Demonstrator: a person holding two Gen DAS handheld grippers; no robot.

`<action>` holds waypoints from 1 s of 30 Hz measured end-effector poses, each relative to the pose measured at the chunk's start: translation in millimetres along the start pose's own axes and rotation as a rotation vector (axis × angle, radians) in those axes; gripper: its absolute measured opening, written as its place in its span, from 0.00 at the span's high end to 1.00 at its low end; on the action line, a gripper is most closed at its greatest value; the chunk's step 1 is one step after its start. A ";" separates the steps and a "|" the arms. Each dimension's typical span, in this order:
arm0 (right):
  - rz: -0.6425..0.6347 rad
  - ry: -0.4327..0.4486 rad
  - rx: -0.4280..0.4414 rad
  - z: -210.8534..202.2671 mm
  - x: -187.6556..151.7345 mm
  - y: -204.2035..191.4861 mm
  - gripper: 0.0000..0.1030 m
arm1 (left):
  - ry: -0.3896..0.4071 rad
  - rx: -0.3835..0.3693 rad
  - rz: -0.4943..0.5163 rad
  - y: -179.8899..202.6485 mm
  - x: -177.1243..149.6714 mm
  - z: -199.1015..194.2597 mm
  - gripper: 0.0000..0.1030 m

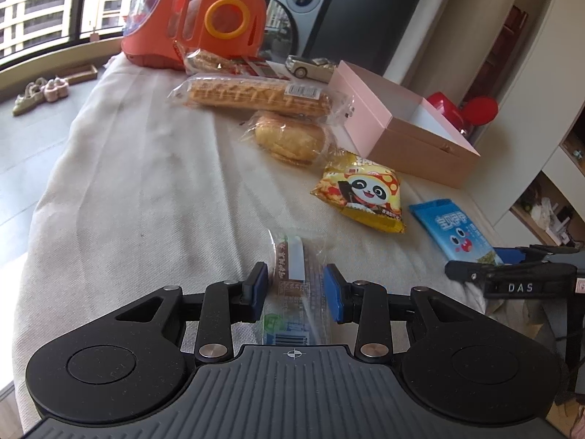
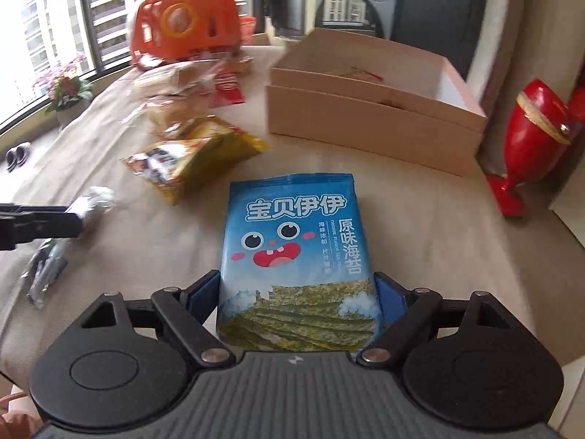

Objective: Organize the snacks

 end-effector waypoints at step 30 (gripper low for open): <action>0.062 0.110 -0.043 1.8 -8.4 16.0 0.00 | -0.013 0.047 0.182 25.6 7.8 19.7 0.58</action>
Point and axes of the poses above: each gripper's, at about its wrist camera, not at the fingertips, and z roughly the way its jaws point, y to its right, x to its top, the point moved 8 cm from there along z, roughly the way its jaws point, and after that the axes turned 5 degrees about y, right-handed, at the moved point
